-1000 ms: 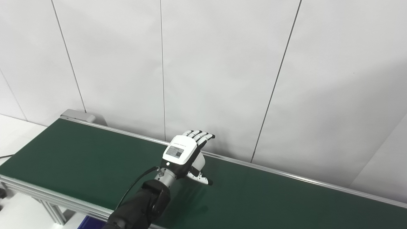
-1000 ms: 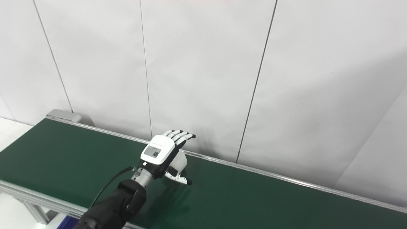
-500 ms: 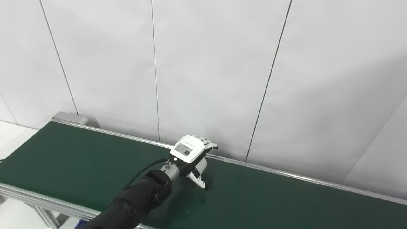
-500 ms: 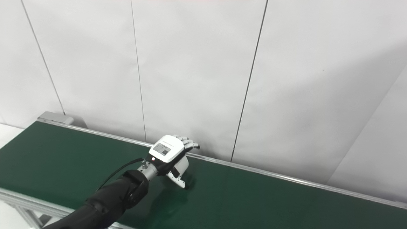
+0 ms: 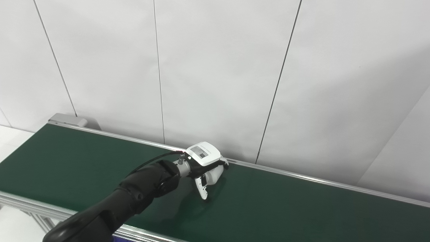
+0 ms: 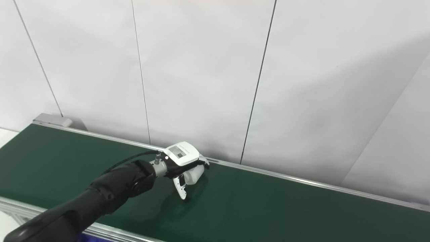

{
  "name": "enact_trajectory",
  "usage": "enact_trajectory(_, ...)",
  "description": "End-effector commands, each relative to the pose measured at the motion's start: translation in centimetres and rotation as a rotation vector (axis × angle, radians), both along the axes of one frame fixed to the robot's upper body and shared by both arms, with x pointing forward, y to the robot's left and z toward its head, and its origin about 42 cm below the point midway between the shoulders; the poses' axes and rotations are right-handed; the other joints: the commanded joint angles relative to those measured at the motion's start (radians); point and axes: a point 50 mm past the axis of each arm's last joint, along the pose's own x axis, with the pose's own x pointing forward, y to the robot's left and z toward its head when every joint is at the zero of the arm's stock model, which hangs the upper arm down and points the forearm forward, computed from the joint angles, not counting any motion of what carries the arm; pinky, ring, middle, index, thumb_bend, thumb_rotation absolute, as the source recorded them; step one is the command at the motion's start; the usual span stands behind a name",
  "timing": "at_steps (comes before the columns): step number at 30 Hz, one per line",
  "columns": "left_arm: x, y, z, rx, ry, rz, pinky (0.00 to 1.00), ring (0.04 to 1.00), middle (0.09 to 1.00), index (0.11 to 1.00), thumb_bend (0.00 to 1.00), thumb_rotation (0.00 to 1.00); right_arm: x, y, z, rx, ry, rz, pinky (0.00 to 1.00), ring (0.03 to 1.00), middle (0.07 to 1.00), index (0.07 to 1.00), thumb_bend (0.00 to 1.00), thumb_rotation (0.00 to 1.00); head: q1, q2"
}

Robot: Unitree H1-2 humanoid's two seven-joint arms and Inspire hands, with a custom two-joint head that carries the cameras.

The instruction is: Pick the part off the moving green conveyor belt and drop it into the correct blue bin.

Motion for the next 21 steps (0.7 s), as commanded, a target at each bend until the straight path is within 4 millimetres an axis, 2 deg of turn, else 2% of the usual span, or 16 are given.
enact_trajectory(1,2.2,-0.9,4.1,0.000,-0.112,-0.024,0.80,0.826,0.812,0.781,0.87,0.30,0.2,0.3,1.2,0.040,-0.072,0.001,0.92,0.929,0.956,0.989,0.87,0.98,-0.001,0.005)
enact_trajectory(5,2.7,-1.7,4.6,0.050,-0.101,-0.025,0.82,0.841,0.823,0.775,0.84,0.31,0.2,0.4,1.3,0.045,-0.073,0.001,0.92,0.926,0.959,0.990,0.88,0.98,-0.001,0.008)
enact_trajectory(8,2.8,-2.0,4.5,0.068,-0.099,-0.021,0.82,0.825,0.797,0.745,0.85,0.27,0.2,0.6,1.3,0.045,-0.074,0.000,0.93,0.926,0.960,0.989,0.89,0.98,-0.003,0.008)
enact_trajectory(12,2.5,-2.2,3.8,0.011,-0.153,-0.031,0.72,0.729,0.721,0.679,0.85,0.13,0.2,0.7,1.5,0.045,-0.081,0.001,0.93,0.929,0.956,0.988,0.88,0.99,-0.005,0.009)
enact_trajectory(13,2.4,-2.2,3.6,-0.013,-0.165,-0.040,0.66,0.682,0.690,0.646,0.83,0.08,0.2,0.7,1.5,0.047,-0.081,0.002,0.93,0.930,0.958,0.988,0.88,0.99,-0.005,0.009)
enact_trajectory(14,2.3,-2.2,3.4,-0.045,-0.186,-0.047,0.60,0.632,0.658,0.571,0.68,0.07,0.2,0.7,1.5,0.048,-0.082,0.003,0.92,0.930,0.958,0.987,0.88,0.98,-0.006,0.011)
enact_trajectory(16,2.0,-2.3,3.1,-0.098,-0.225,-0.057,0.42,0.449,0.479,0.525,0.55,0.01,0.2,0.7,1.6,0.048,-0.084,0.004,0.92,0.929,0.957,0.987,0.87,0.98,-0.005,0.011)
enact_trajectory(17,2.0,-2.3,3.0,-0.111,-0.235,-0.058,0.40,0.426,0.479,0.513,0.52,0.00,0.2,0.7,1.6,0.048,-0.084,0.004,0.92,0.928,0.955,0.986,0.87,0.98,-0.005,0.011)
enact_trajectory(21,1.8,-2.6,2.5,-0.159,-0.241,-0.053,0.39,0.422,0.487,0.500,0.50,0.00,0.2,0.7,1.7,0.051,-0.086,0.003,0.92,0.930,0.956,0.986,0.87,0.97,-0.005,0.011)
